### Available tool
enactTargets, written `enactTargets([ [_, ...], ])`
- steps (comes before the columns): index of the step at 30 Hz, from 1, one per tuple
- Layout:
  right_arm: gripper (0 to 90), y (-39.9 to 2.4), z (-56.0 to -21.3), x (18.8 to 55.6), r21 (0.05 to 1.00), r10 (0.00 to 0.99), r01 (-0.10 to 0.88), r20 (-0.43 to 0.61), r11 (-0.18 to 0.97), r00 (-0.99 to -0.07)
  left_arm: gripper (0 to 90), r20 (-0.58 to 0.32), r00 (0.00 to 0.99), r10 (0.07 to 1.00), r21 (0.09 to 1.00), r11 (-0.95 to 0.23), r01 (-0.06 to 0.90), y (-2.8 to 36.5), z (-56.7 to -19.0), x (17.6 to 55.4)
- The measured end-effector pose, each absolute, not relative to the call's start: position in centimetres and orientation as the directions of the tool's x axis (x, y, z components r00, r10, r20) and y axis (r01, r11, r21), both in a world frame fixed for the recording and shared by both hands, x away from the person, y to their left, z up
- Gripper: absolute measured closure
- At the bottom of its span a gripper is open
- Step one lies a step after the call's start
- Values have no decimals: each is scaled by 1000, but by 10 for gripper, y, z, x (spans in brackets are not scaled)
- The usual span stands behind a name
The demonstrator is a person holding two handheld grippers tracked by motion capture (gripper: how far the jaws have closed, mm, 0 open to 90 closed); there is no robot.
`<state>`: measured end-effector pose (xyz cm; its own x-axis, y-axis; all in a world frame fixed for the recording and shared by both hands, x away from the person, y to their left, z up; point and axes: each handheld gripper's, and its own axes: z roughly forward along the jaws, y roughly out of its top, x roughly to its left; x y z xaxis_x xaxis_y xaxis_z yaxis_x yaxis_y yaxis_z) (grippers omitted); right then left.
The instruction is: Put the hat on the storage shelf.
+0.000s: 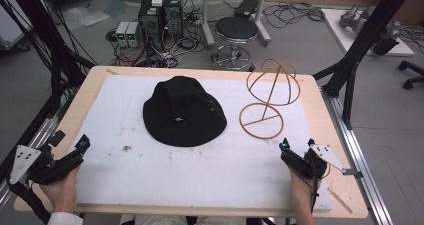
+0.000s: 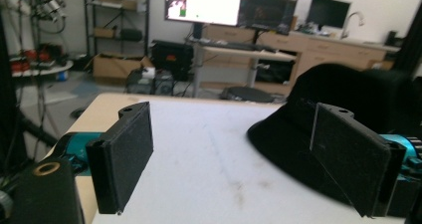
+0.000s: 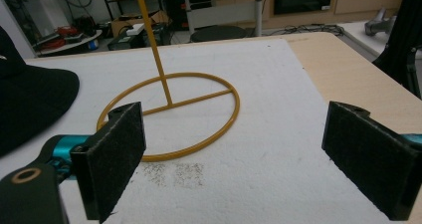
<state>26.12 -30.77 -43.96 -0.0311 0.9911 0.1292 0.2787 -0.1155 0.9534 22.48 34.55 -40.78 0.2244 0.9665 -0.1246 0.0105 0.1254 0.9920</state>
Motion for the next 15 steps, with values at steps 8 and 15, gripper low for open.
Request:
enactTargets([
  [8, 93, -308, -440, 260, 953, 991, 278, 133, -122, -22, 174, -101, 294, 951, 995, 93, 43, 336, -376, 229],
  [15, 93, -307, -440, 261, 954, 992, 278, 124, -113, -25, 174, -79, 345, 935, 991, 35, 132, 322, -356, 256],
])
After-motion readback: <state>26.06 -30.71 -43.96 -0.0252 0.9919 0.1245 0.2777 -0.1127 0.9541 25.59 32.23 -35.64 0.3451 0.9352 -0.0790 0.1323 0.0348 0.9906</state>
